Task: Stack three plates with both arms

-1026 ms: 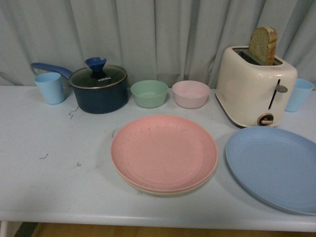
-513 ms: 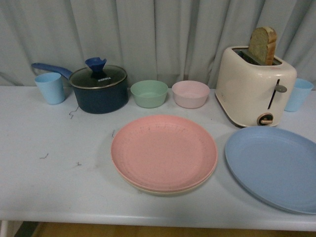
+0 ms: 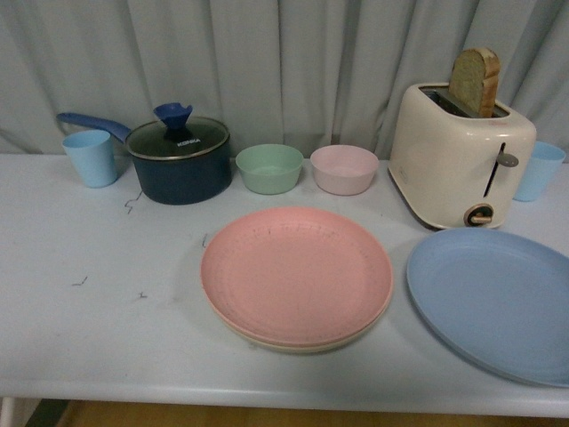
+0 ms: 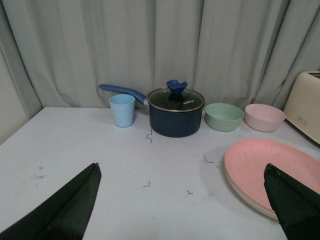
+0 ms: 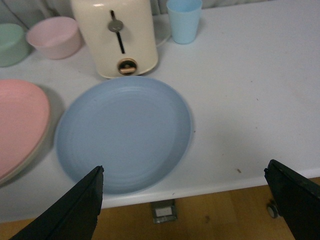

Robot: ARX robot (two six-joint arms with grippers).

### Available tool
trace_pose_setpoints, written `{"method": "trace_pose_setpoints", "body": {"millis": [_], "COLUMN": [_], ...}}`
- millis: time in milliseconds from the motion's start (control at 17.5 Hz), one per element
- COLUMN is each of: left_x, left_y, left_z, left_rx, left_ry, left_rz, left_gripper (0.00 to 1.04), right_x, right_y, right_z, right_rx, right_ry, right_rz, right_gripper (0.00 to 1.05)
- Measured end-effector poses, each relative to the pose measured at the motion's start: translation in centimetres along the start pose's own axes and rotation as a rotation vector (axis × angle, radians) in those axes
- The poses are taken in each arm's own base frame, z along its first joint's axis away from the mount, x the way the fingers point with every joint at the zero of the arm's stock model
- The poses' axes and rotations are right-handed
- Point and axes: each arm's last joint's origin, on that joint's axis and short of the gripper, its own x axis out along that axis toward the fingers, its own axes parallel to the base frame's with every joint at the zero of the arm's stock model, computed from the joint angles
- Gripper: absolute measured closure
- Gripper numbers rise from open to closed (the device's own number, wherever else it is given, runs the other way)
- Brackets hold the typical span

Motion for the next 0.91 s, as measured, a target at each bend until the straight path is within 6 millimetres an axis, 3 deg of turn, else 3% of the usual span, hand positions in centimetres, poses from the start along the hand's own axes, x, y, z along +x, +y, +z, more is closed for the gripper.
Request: {"method": "trace_pose_setpoints", "body": {"millis": [171, 342, 456, 684, 912], "left_x": [0.0, 0.0, 0.0, 0.0, 0.0], "left_y": [0.0, 0.0, 0.0, 0.0, 0.0], "left_z": [0.0, 0.0, 0.0, 0.0, 0.0], "left_rx": [0.000, 0.000, 0.000, 0.000, 0.000], "left_ry": [0.000, 0.000, 0.000, 0.000, 0.000], "left_rz": [0.000, 0.000, 0.000, 0.000, 0.000], "left_gripper": [0.06, 0.07, 0.07, 0.07, 0.07], "right_x": [2.2, 8.6, 12.8, 18.8, 20.0], "right_y": [-0.4, -0.9, -0.1, 0.3, 0.2], "right_z": [0.8, 1.7, 2.6, 1.2, 0.6], "right_rx": [-0.026, -0.038, -0.073, -0.084, -0.077], "right_ry": [0.046, 0.230, 0.268, 0.370, 0.407], "right_rz": [-0.031, -0.034, -0.011, -0.045, -0.055], "right_gripper": [0.06, 0.06, 0.06, 0.06, 0.06]}}
